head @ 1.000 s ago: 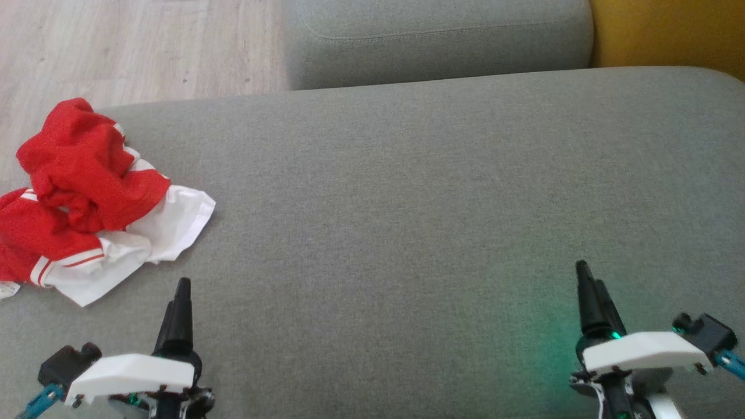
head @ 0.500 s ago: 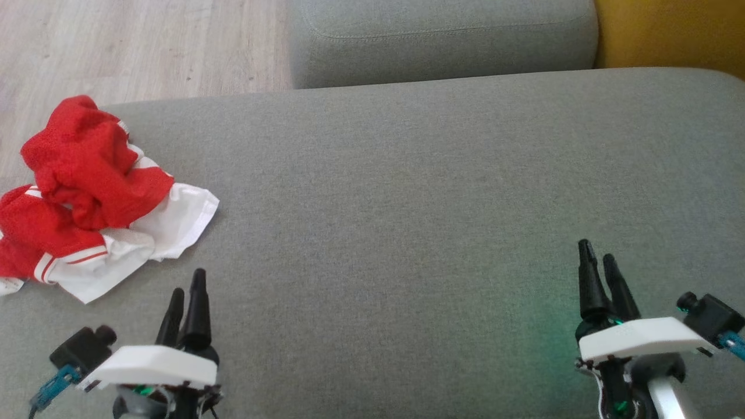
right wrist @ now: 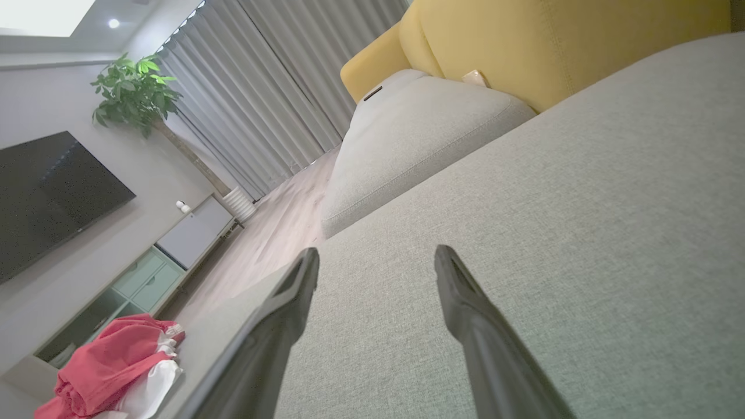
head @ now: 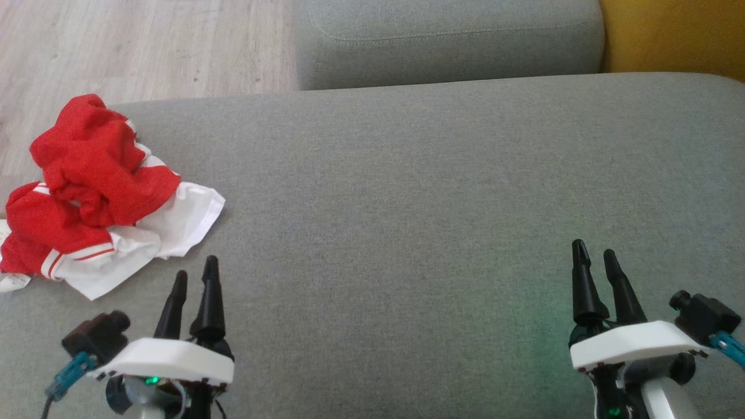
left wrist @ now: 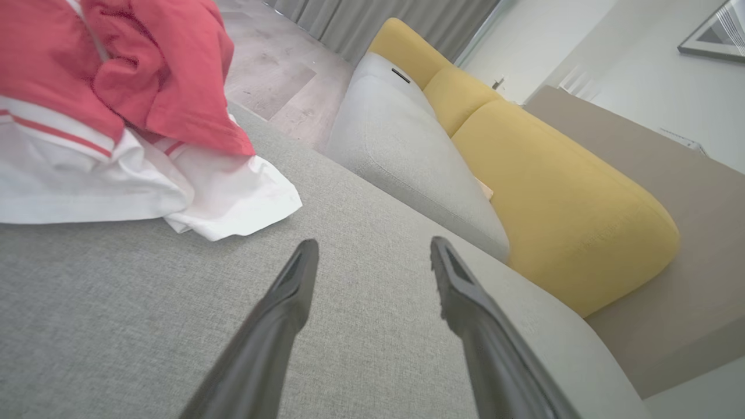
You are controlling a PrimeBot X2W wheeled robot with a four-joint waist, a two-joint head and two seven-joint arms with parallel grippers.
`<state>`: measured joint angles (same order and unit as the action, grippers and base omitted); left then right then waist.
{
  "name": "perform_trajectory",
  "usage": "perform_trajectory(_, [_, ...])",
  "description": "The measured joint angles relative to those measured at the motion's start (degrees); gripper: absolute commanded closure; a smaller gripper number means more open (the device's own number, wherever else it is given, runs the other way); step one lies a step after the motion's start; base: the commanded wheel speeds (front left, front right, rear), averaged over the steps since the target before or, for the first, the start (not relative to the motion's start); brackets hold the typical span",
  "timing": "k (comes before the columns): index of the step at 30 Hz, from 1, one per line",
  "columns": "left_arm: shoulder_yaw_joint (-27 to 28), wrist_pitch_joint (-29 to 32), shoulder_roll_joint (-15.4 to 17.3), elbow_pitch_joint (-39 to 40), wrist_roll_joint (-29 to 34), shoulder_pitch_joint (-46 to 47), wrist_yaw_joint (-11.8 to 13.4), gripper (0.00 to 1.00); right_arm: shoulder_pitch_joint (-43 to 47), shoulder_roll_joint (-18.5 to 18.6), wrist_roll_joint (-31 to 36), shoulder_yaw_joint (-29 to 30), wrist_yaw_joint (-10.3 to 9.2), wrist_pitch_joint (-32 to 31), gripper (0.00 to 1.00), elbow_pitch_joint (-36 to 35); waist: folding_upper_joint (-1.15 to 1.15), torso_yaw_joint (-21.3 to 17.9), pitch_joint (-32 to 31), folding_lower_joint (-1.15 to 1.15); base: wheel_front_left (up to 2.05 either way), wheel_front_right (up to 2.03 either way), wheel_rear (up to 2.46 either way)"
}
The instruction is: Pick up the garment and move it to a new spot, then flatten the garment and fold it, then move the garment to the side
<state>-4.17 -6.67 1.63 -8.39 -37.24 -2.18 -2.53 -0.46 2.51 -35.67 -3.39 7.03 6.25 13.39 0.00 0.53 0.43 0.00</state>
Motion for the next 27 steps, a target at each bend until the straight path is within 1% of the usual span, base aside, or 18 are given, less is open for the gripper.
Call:
perform_trajectory(16, [-1.5,-2.6,0.2,1.9,11.1,-0.1,0.0,0.0,0.0,0.0,12.1,0.4,0.01,2.6,0.0,-1.0,0.0,0.9,0.6,0.0,0.0,0.0,0.0])
perform_trajectory(27, [-2.3,-4.1,0.2,2.9,17.3,-0.1,0.2,0.0,0.0,0.0,19.2,0.6,0.01,4.4,0.0,-1.6,0.0,0.7,0.9,0.0,0.0,0.0,0.0])
